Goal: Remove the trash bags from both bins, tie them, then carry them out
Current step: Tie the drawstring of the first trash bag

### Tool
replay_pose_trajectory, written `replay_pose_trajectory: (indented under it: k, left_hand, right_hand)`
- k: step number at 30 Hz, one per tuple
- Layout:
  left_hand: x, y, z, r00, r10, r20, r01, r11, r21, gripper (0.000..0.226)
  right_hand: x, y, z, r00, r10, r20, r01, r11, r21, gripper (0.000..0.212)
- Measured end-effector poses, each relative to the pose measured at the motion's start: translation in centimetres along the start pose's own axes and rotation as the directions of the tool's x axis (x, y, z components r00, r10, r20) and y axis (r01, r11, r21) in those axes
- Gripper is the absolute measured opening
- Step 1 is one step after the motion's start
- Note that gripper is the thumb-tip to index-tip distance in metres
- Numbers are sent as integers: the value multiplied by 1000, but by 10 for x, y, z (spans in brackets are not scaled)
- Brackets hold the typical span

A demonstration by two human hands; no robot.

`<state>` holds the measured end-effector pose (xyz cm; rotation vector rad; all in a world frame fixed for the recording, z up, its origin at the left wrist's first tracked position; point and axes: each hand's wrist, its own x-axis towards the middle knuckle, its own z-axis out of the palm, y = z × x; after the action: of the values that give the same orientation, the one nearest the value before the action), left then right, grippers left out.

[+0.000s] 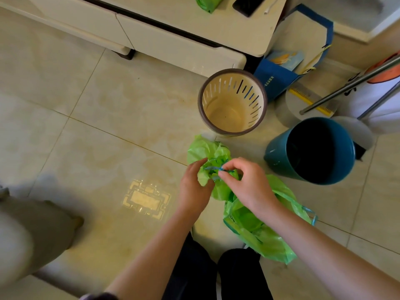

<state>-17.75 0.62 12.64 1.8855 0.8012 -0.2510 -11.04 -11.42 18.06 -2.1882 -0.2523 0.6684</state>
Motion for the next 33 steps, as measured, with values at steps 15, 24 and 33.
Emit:
replay_pose_trajectory:
  k: [15,24,33]
  left_hand:
    - [55,-29,65,955,137,265,-173,978,115,34]
    - [89,-69,63,956,107,272,-180,950,257,47]
    - [89,-75,55,958,175,229,-232,938,256,43]
  right_hand:
    - [6,6,-2,984,101,145,-154,893,424,17]
    - [1,-11,-35,993,99,71,-121,754,646,15]
    - [6,-22,-37,988,-21,151,-85,747,659,16]
